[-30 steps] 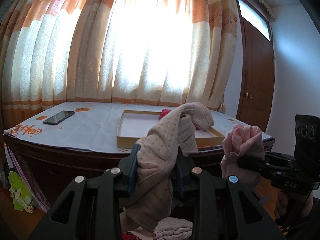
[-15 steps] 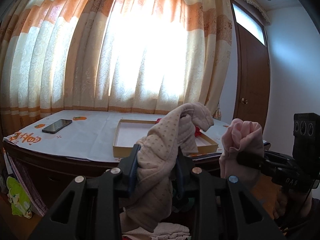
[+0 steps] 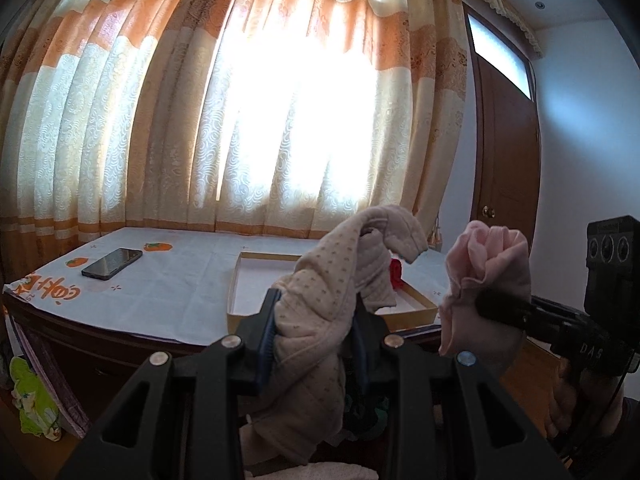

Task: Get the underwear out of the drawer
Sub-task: 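Lift the beige and pink underwear out of the drawer toward the tray, then lower both underwear into the tray beside the red socks and open both tools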

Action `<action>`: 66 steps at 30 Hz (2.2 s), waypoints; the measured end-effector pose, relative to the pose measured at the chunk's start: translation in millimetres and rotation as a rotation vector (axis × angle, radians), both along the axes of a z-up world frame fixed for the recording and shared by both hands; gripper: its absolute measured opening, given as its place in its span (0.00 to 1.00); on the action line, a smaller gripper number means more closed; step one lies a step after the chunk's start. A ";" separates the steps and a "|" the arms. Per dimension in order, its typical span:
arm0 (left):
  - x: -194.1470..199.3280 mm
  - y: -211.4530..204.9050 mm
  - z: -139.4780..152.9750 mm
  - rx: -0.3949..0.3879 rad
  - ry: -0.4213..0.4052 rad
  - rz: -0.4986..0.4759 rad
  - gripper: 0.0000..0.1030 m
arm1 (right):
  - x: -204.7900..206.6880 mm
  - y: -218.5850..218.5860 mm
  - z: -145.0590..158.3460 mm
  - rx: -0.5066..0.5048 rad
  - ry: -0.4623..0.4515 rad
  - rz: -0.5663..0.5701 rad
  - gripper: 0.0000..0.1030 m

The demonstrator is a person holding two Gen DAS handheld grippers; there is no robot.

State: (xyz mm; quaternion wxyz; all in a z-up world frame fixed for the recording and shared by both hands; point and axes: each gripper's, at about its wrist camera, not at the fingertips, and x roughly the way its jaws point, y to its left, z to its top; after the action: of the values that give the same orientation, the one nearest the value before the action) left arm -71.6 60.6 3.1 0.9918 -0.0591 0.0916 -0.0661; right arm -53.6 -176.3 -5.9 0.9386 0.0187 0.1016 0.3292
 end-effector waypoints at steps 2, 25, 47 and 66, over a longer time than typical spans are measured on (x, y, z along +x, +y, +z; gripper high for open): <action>5.5 -1.4 0.9 -0.003 0.004 -0.006 0.30 | 5.1 0.6 2.7 0.004 0.008 0.002 0.21; 67.7 2.2 20.6 -0.001 0.018 -0.014 0.30 | 77.2 10.6 38.7 0.047 0.091 0.003 0.21; 122.7 5.8 37.5 0.025 0.051 -0.008 0.30 | 141.0 26.0 61.3 0.032 0.157 -0.007 0.21; 201.2 24.5 49.6 -0.053 0.177 -0.006 0.30 | 224.8 38.5 76.0 0.031 0.272 -0.030 0.21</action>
State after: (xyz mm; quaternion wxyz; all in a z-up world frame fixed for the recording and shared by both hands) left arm 129.6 85.1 52.7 0.9778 -0.0907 0.1773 -0.0658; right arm 171.2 -137.8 70.0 0.9205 0.0792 0.2227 0.3111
